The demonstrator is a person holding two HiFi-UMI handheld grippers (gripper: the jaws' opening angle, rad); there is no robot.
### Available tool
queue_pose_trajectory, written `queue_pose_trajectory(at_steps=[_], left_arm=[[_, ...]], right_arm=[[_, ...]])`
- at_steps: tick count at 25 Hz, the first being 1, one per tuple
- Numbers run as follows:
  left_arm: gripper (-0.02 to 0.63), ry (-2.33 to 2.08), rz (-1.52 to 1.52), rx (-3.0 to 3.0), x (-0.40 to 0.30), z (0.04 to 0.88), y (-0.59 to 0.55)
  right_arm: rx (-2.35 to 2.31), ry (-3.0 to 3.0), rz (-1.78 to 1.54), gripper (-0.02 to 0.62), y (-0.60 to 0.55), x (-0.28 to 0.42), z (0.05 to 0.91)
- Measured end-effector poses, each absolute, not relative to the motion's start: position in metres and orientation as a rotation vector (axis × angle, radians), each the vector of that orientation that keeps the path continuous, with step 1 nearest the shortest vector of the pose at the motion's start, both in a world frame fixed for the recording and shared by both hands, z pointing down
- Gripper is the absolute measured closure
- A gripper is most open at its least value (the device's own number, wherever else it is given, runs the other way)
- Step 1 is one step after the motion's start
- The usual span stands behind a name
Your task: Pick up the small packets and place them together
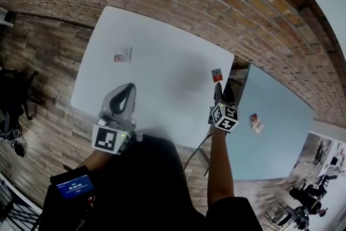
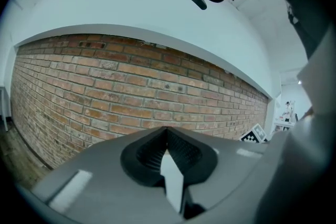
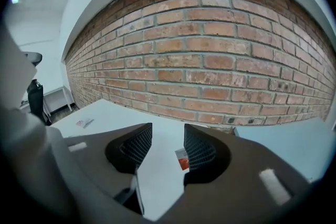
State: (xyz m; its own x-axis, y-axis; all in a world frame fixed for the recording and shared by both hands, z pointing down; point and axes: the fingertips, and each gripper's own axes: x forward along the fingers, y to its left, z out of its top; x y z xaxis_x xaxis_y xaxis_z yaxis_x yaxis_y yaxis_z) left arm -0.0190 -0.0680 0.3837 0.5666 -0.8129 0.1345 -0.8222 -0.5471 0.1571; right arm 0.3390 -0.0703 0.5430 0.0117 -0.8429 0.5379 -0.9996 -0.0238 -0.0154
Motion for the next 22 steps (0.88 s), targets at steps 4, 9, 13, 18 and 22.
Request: queue_pose_trajectory(at_steps=[4, 9, 13, 18, 22], left_arm=[[0.606, -1.428, 0.051, 2.562, -0.027, 0.385, -0.068], [0.606, -1.474, 0.125, 2.525, -0.035, 0.394, -0.066], [0.606, -1.486, 0.128, 2.513, -0.04, 0.393, -0.066], [0.606, -1.507, 0.135, 2.488, -0.04, 0.394, -0.066], [0.606, -1.523, 0.161, 2.468, -0.043, 0.397, -0.065]], right_arm=[[1.832, -1.851, 0.55, 0.422, -0.08, 0.352, 0.572], [1.752, -1.822, 0.55, 0.422, -0.091, 0.36, 0.604], [1.728, -1.807, 0.576, 0.422, -0.098, 0.365, 0.625], [1.631, -1.807, 0.545, 0.422, -0.102, 0.374, 0.661], [1.615, -1.786, 0.58, 0.422, -0.104, 0.388, 0.679]])
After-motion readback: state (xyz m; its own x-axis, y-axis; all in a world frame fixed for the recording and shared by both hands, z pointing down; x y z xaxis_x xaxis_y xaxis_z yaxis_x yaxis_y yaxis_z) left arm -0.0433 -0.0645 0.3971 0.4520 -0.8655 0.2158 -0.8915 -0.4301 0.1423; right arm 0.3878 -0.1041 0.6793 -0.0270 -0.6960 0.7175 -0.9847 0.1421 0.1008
